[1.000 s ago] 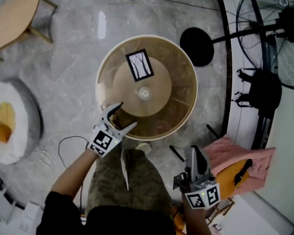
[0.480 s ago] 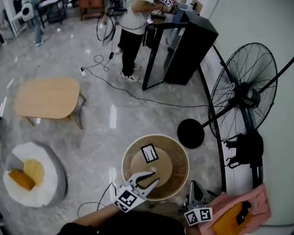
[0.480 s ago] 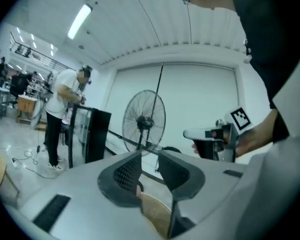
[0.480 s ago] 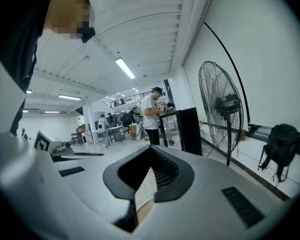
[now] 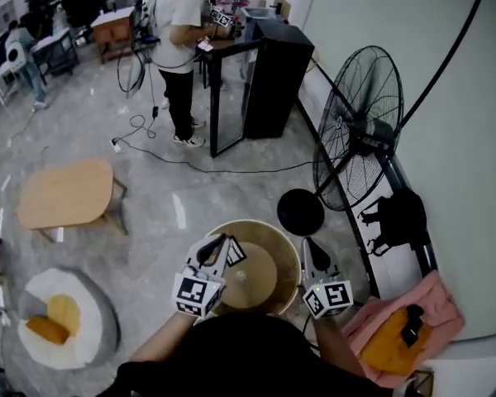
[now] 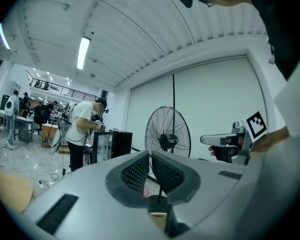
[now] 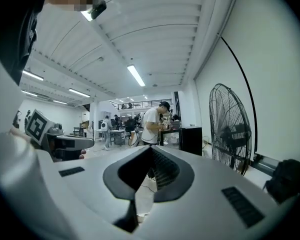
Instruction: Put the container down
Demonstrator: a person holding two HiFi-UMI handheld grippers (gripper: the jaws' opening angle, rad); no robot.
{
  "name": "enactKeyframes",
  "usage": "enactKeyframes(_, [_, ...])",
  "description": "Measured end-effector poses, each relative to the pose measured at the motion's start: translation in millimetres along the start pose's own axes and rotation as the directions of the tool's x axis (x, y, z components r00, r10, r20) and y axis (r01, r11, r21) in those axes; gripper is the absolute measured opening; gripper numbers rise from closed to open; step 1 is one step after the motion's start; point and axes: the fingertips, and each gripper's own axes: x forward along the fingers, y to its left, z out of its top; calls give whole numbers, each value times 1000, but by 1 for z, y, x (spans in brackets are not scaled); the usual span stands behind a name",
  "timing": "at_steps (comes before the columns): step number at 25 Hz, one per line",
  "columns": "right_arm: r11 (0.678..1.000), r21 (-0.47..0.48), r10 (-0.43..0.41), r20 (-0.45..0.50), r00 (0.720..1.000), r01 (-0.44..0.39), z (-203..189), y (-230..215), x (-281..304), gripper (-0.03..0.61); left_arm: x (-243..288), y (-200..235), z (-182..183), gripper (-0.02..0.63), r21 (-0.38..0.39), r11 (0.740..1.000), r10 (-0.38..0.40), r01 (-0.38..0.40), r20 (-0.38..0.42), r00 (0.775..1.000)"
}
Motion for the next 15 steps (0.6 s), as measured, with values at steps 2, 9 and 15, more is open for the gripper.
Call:
enactKeyframes(2, [1000,14,-8,18,1000,8,6,-9,1,21,4,-4,6,35,7,1000,18,-18,6,1000])
enactKeyframes(9, [999,-19,-29,26,999,29,22,-20,13,21,24,2,20,35,-7,997,71,-71,19,997])
enactKeyframes(15, [998,-30,-57,38,998,58,25,-25,15,21,27,4,17,35,26,996,87,-88,17,996])
